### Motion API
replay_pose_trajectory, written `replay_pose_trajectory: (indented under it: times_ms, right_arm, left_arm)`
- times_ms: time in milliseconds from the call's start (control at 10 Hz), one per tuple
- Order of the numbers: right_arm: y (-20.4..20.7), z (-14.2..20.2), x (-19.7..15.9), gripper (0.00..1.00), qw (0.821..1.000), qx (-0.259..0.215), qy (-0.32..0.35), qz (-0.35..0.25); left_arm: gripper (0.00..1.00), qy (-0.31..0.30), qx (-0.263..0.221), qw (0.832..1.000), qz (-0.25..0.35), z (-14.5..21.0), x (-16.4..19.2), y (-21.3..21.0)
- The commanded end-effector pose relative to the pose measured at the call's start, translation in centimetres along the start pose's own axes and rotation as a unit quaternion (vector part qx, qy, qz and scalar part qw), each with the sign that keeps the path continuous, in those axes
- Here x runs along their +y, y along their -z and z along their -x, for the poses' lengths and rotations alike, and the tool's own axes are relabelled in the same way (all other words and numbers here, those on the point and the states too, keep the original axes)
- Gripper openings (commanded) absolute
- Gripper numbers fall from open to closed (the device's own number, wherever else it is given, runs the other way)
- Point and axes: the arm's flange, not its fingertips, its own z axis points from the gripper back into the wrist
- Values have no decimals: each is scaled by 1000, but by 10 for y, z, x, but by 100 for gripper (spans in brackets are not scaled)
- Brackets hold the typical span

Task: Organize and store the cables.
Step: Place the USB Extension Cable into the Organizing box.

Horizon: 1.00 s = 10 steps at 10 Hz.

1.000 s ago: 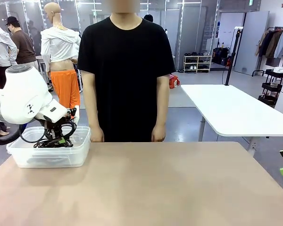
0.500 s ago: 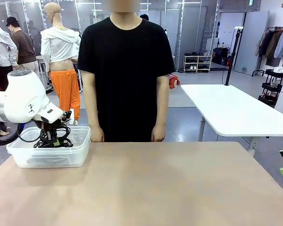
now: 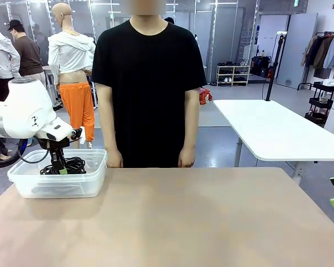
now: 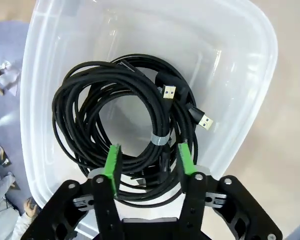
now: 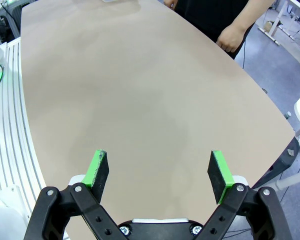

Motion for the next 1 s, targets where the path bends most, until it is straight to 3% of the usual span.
replay_pose_trajectory:
  times_ms: [0, 400, 500, 600, 900]
  right_arm:
    - [0, -1, -2, 100, 1000, -6, 3, 0]
    - [0, -1, -2, 100, 1000, -6, 3, 0]
    - [0, -1, -2, 100, 1000, -6, 3, 0]
    - [0, -1, -2, 100, 1000, -6, 3, 0]
    - [0, -1, -2, 100, 1000, -6, 3, 0]
  left_arm:
    - [100, -3, -8, 1000, 1, 5, -2, -6]
    - [100, -42, 3, 999, -9, 6, -10, -11]
    - [100, -40, -5, 998, -55, 6, -14, -11]
    - [100, -18, -1, 1000, -4, 2, -2, -7]
    - [100, -18, -1, 1000, -4, 2, -2, -7]
